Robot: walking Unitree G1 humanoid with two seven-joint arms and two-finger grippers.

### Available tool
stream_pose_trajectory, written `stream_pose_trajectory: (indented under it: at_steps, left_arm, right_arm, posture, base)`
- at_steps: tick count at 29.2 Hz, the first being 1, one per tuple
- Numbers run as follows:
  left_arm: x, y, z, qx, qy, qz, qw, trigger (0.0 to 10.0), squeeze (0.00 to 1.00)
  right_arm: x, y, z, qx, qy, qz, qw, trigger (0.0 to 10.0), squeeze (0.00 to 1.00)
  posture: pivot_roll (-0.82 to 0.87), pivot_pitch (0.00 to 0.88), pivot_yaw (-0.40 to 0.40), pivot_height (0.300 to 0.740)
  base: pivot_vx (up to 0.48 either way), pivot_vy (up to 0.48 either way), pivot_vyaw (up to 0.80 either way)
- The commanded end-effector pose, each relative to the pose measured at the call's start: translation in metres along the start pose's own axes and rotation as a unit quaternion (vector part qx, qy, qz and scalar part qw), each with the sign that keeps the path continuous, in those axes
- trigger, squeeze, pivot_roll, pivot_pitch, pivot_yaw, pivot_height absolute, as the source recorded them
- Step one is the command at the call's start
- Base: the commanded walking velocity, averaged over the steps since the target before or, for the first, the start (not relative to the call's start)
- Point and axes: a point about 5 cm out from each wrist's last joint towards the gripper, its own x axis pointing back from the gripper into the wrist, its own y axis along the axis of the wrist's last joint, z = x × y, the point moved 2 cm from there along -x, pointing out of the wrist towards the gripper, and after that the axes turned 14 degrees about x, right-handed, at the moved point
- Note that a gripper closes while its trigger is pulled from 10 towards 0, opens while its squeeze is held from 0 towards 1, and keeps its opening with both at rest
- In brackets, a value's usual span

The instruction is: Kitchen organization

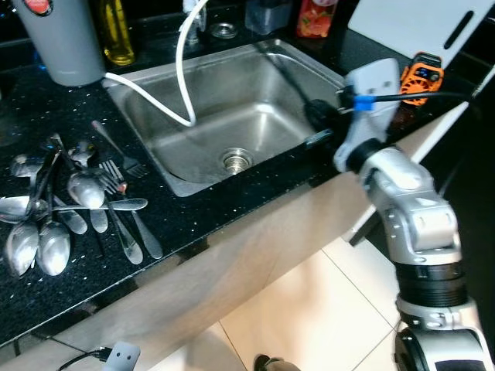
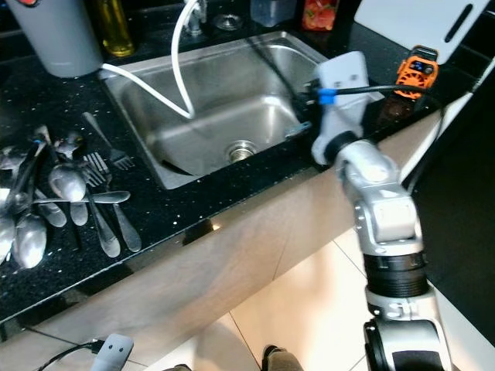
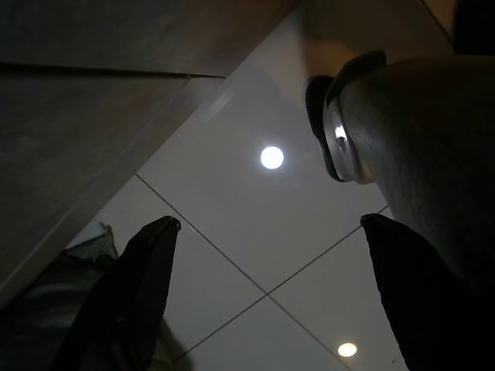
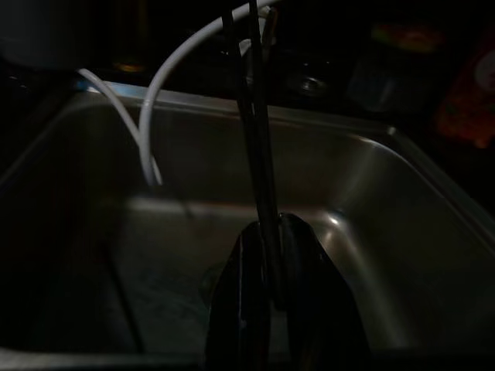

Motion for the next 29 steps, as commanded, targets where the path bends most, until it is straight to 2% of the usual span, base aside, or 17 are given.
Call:
stream_pose_trajectory:
  at_steps: [1, 5, 7, 12, 16, 21, 22, 24, 29]
  left_arm:
    - [-0.001, -0.018, -0.021, 0.0, -0.038, 0.028, 0.999, 10.0, 0.0]
    - [0.001, -0.028, -0.023, 0.005, -0.041, 0.037, 0.998, 10.0, 0.0]
    - [0.003, -0.037, -0.025, 0.009, -0.043, 0.043, 0.998, 10.0, 0.0]
    - [0.006, -0.049, -0.027, 0.013, -0.047, 0.05, 0.998, 10.0, 0.0]
    - [0.008, -0.056, -0.028, 0.015, -0.049, 0.055, 0.997, 10.0, 0.0]
    - [0.015, -0.076, -0.028, 0.025, -0.048, 0.07, 0.996, 10.0, 0.0]
    - [0.015, -0.076, -0.028, 0.025, -0.048, 0.07, 0.996, 10.0, 0.0]
    - [0.018, -0.082, -0.027, 0.027, -0.048, 0.076, 0.996, 10.0, 0.0]
    - [0.02, -0.087, -0.027, 0.03, -0.047, 0.079, 0.995, 10.0, 0.0]
  right_arm:
    - [-0.003, -0.002, -0.001, 0.003, -0.006, 0.018, 1.0, 10.0, 0.0]
    - [-0.016, -0.002, 0.006, 0.024, 0.008, 0.049, 0.998, 10.0, 0.0]
    - [-0.024, -0.006, 0.007, 0.07, 0.021, 0.087, 0.994, 10.0, 0.0]
    - [-0.033, -0.007, 0.003, 0.087, 0.031, 0.116, 0.989, 10.0, 0.0]
    - [-0.041, -0.002, 0.0, 0.092, 0.034, 0.119, 0.988, 10.0, 0.0]
    - [-0.065, 0.014, -0.003, 0.08, 0.045, 0.111, 0.99, 10.0, 0.0]
    - [-0.065, 0.014, -0.003, 0.08, 0.045, 0.111, 0.99, 10.0, 0.0]
    - [-0.073, 0.017, 0.001, 0.099, 0.059, 0.111, 0.987, 10.0, 0.0]
    - [-0.079, 0.014, 0.006, 0.118, 0.07, 0.117, 0.984, 10.0, 0.0]
  posture:
    - [0.0, 0.183, -0.045, 0.74]
    - [0.0, 0.211, -0.059, 0.74]
    - [0.0, 0.229, -0.066, 0.74]
    - [0.0, 0.275, -0.084, 0.74]
    - [0.0, 0.299, -0.092, 0.74]
    - [0.01, 0.347, -0.116, 0.74]
    - [0.01, 0.347, -0.116, 0.74]
    - [0.01, 0.358, -0.12, 0.74]
    - [0.01, 0.364, -0.123, 0.74]
  base:
    - [0.0, 0.0, 0.0]
    - [0.0, 0.0, 0.0]
    - [0.0, 0.0, 0.0]
    - [0.0, 0.0, 0.0]
    - [0.0, 0.0, 0.0]
    - [0.0, 0.0, 0.0]
    - [0.0, 0.0, 0.0]
    - [0.0, 0.0, 0.0]
    - [0.0, 0.0, 0.0]
